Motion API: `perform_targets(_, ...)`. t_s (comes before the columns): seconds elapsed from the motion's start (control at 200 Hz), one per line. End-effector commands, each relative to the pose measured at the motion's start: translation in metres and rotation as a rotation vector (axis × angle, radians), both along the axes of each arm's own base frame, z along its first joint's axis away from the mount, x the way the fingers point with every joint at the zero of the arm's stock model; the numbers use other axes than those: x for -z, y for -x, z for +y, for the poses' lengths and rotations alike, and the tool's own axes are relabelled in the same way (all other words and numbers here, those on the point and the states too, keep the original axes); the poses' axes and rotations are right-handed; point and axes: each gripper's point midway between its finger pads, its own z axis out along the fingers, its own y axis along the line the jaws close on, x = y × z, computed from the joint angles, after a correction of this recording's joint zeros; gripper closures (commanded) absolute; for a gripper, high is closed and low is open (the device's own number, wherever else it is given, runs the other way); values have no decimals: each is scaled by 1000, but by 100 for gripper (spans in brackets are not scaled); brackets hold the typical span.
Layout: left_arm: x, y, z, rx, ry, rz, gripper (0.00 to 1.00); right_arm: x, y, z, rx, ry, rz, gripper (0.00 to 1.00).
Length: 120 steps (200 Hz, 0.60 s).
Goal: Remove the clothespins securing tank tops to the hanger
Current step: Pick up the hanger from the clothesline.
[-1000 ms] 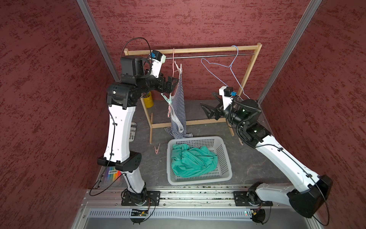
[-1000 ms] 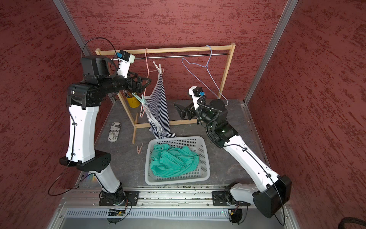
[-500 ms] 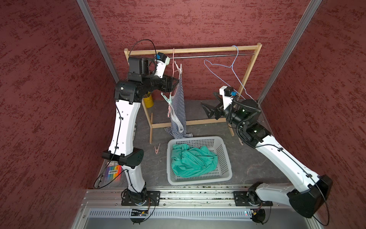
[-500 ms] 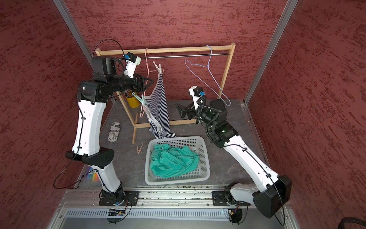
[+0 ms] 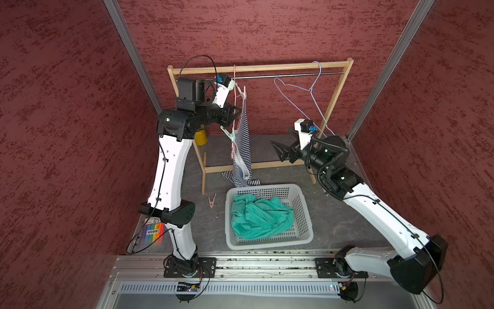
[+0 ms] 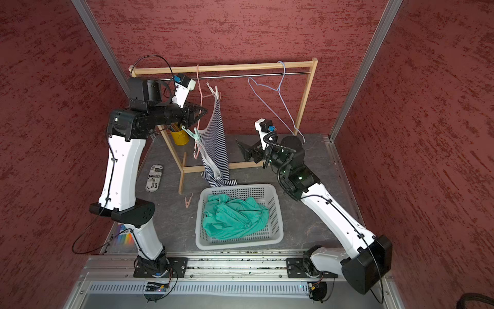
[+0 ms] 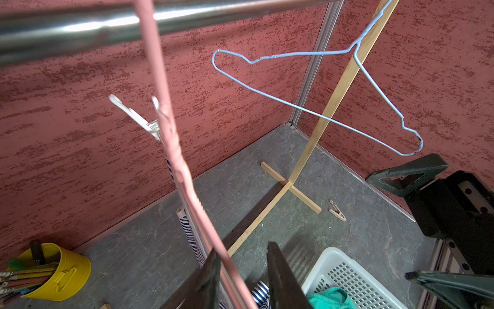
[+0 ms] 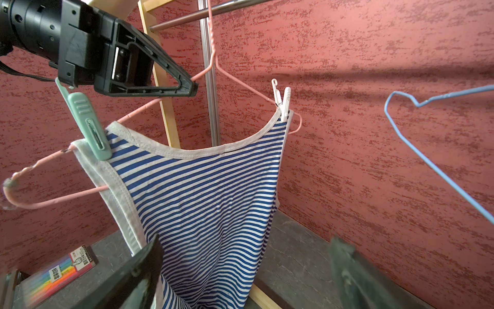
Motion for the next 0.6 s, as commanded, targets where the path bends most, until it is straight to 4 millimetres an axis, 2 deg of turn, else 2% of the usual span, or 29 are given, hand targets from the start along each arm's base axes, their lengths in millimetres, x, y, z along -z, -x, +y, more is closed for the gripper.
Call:
perform_targets(0.0,4,-1,1,-14,-15,10,74,-5,5,-5,20,-3,-17,1)
perform_targets(0.19,12,-1,2,-21,-23,38,88,-2,5,-6,23,2,-14,1)
perform_targets(0.316,11,-2,5,-36,-37,30,92,-1,5,-6,25,5,-12,1)
perform_targets(0.436,-5,-2,9,-60,-20,-23,95,0,4,-6,25,5,-12,1)
perform_targets(0.496,-18,0,10,-71,5,-64,100,1,3,-5,25,7,-11,1)
perform_targets(0.596,-42,2,11,-79,49,-147,100,3,3,-5,26,7,-9,1)
